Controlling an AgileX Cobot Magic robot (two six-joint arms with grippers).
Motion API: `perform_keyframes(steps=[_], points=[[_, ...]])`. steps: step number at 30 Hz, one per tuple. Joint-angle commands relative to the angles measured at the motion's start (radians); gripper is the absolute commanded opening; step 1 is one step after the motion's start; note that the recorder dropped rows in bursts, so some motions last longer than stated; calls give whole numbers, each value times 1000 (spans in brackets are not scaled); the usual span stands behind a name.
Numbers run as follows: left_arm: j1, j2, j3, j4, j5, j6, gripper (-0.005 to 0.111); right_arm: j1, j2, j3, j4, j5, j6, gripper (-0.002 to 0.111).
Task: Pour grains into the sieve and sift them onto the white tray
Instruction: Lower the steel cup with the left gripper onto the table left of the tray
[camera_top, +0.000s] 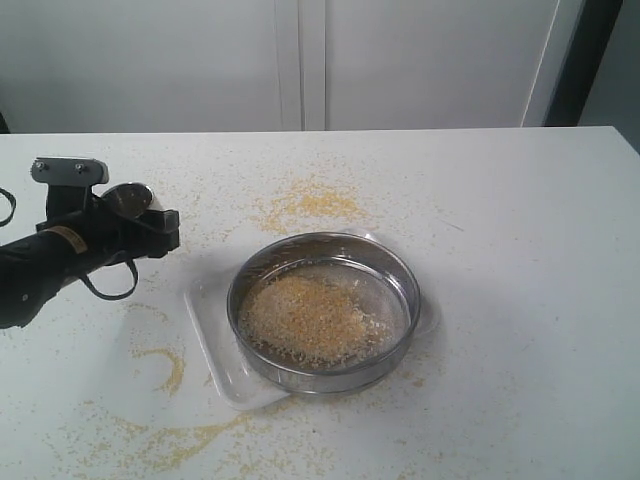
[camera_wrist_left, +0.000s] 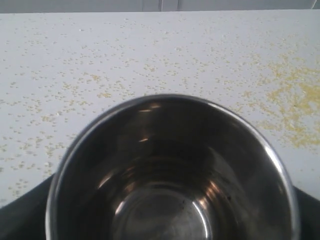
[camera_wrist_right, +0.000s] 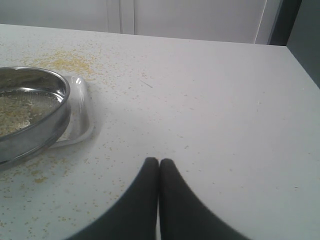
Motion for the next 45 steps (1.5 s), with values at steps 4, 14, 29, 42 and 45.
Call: perform_keyframes(steps=[4, 14, 29, 42, 45], points=[[3, 62, -5, -34, -99, 3, 0, -8, -6, 5, 2, -6, -4, 0], [3, 117, -40, -31, -104, -2, 0, -8, -6, 5, 2, -6, -4, 0], [3, 141, -45, -29, -74, -2, 27, -8, -6, 5, 2, -6, -4, 0], [3, 139, -45, -28, -115, 0, 94, -8, -6, 5, 2, -6, -4, 0], [3, 139, -45, -28, -119, 0, 98, -8, -6, 5, 2, -6, -4, 0]])
